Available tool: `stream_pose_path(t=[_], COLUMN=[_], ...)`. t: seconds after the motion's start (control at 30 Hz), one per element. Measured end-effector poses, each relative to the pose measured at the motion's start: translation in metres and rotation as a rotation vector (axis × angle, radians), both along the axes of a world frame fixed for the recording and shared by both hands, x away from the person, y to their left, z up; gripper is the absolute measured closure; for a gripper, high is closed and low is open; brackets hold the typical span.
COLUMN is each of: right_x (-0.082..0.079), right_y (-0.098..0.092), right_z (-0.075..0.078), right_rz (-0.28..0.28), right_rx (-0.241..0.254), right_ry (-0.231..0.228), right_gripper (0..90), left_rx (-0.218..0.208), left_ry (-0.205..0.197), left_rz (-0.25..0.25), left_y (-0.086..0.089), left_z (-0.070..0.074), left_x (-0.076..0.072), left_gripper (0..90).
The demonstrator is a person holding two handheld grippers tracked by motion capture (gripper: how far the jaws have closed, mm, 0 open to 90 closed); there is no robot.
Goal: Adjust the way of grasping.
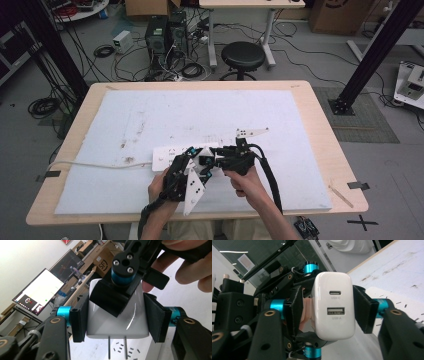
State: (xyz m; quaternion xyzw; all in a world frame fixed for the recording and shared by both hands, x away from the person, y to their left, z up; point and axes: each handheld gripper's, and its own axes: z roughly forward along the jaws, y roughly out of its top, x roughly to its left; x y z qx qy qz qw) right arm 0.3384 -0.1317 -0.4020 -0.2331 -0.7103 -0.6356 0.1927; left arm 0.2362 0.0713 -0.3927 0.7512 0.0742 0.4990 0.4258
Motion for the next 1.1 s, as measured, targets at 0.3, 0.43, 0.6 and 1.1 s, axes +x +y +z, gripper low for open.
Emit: stream_pose_path(t=[0.3,0.43,0.6,1.1], right_x=[0.0008,0.0002,-0.0003,0.0003], right_y=[0.0004,0.0012,0.0001,0.0032], right_z=[-0.0008,-0.0012,-0.0009,-0.0035], right_rz=[0.015,0.012,0.009,0.023], right_rx=[0.0,0.0,0.003,-0.007], right_ry=[-0.009,-0.009,-0.008,-0.013], right_gripper=[54.8,57.1,60.8,62.9], left_rx=[-0.003,-0.001,-0.005,0.009], left_ry=[0.0,-0.004,-0.009,-0.008], left_rz=[-0.002,-0.007,-0.01,-0.018], left_y=[0.0003,0.0004,0.0012,0.001], left_z=[-0.0001,0.0002,0.0007,-0.0002], left_x=[0.0,-0.0003,-0.0012,-0.0006], left_gripper=[42.4,42.4,42.4,42.4])
